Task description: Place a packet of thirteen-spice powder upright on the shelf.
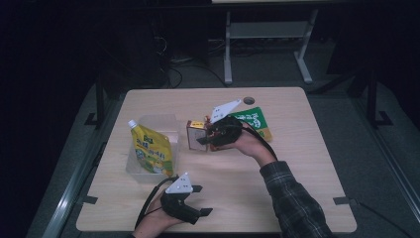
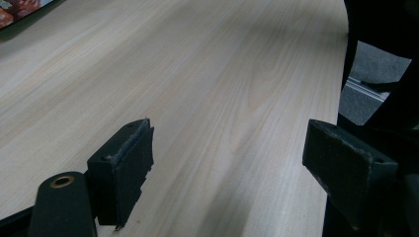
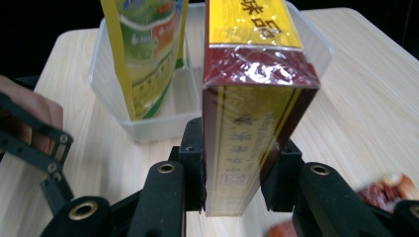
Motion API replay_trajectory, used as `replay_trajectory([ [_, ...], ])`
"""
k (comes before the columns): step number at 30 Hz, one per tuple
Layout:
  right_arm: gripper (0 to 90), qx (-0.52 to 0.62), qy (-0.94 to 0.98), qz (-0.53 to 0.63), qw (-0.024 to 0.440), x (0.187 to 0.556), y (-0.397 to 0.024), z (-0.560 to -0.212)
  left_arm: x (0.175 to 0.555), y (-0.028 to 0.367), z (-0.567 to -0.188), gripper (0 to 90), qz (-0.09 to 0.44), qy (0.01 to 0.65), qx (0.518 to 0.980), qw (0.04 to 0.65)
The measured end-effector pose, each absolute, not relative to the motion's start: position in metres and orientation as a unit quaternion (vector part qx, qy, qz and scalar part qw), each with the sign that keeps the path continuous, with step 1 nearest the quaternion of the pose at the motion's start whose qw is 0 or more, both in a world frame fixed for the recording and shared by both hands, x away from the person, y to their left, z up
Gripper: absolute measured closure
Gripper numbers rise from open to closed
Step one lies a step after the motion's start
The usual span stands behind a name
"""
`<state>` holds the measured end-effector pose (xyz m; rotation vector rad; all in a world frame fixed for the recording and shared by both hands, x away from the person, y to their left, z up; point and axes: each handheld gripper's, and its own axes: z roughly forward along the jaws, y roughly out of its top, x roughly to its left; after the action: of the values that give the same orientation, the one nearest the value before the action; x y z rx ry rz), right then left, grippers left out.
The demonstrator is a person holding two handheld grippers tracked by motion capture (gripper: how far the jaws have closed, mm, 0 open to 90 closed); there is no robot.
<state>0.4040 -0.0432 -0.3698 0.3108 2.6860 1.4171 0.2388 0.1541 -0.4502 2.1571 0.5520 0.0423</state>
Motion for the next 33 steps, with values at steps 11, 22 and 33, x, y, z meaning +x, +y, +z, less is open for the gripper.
replay_trajectory([
  [11,67.4,0.063,0.883,0.464,0.036,0.413,-0.006,-0.363,0.238,0.154,-0.449,18.9,0.011,0.222,0.867,0.446],
  [22,67.4,0.052,0.889,0.454,0.033,0.418,0.015,-0.368,0.237,0.153,-0.449,19.0,0.009,0.222,0.867,0.446],
  [33,67.4,0.046,0.891,0.451,0.029,0.420,0.030,-0.370,0.236,0.153,-0.448,19.3,0.008,0.220,0.867,0.447],
])
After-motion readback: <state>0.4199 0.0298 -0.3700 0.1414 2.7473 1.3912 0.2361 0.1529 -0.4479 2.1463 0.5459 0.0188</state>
